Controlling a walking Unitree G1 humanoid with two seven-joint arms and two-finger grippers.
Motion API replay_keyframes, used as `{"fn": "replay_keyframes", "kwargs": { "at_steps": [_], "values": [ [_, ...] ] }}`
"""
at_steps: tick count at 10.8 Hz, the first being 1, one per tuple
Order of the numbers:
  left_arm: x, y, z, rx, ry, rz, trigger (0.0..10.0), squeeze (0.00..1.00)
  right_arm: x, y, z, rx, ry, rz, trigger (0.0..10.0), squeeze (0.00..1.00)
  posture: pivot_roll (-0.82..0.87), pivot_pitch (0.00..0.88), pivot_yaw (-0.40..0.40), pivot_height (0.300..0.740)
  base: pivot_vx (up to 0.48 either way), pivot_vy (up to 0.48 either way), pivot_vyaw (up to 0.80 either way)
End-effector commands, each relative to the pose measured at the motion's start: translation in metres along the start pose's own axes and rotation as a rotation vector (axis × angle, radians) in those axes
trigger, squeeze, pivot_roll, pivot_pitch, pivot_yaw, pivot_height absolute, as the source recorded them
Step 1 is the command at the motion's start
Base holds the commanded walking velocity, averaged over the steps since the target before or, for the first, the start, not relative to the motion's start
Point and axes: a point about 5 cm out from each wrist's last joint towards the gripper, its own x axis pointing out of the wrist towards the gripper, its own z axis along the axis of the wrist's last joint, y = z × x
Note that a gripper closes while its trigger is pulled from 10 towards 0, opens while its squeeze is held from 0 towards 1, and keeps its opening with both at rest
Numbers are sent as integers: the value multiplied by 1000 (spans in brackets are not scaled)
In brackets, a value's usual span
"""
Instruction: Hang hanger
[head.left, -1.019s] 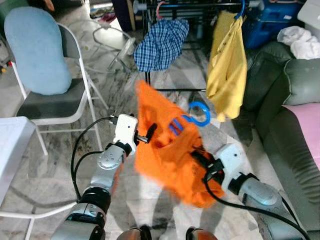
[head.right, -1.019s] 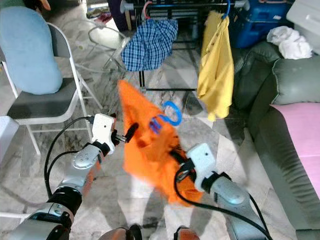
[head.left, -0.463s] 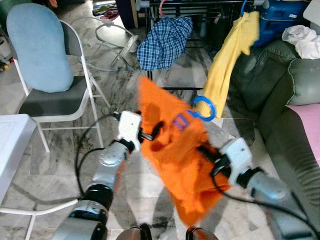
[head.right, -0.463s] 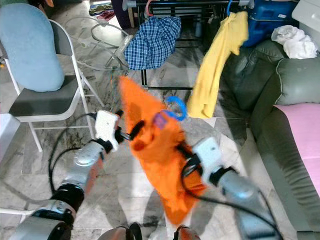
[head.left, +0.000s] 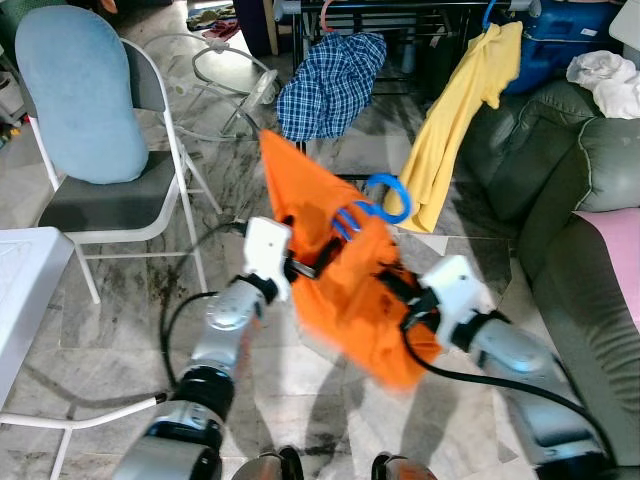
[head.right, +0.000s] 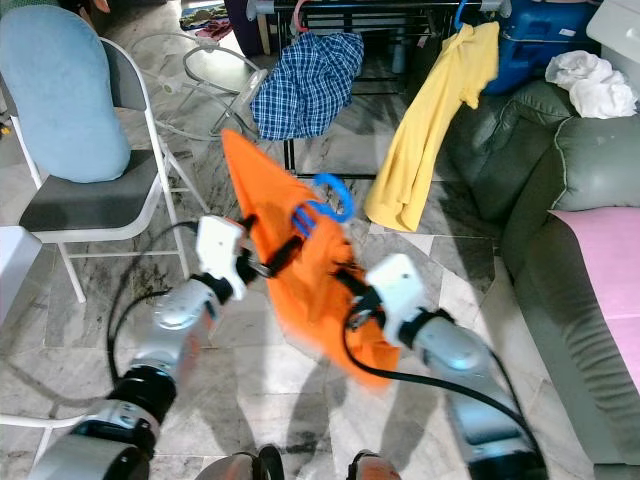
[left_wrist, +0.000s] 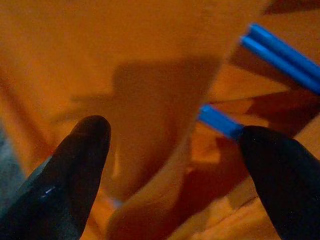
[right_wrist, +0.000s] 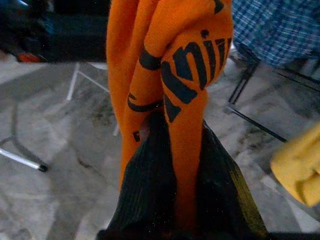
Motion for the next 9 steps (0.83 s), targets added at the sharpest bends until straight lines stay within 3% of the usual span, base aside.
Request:
{"fn": "replay_keyframes", "kwargs": {
  "at_steps": [1, 2, 3, 4, 9],
  "values": [
    [-1, -3, -4, 1, 19, -23, 10000, 0, 4, 5, 9, -7, -38, 44, 10000, 0, -187, 142, 87, 740, 0, 0, 0],
    [1, -4, -2, 14, 17, -26, 10000, 0, 2, 11, 12, 2, -42, 87, 10000, 0, -193, 140, 88, 740, 0, 0, 0],
    [3, 1, 0, 33, 15, 8, 6000, 0, -5, 15, 16, 8, -42, 134, 10000, 0, -196, 139, 90, 740, 0, 0, 0],
    [3, 6, 2, 28, 8, 18, 0, 0, -17, 13, 17, 7, -32, 142, 10000, 0, -204, 137, 95, 740, 0, 0, 0],
    [2, 25, 3, 135, 64, 94, 0, 0, -60, 6, 11, 10, 79, 151, 10000, 0, -233, 136, 109, 740, 0, 0, 0]
  ]
}}
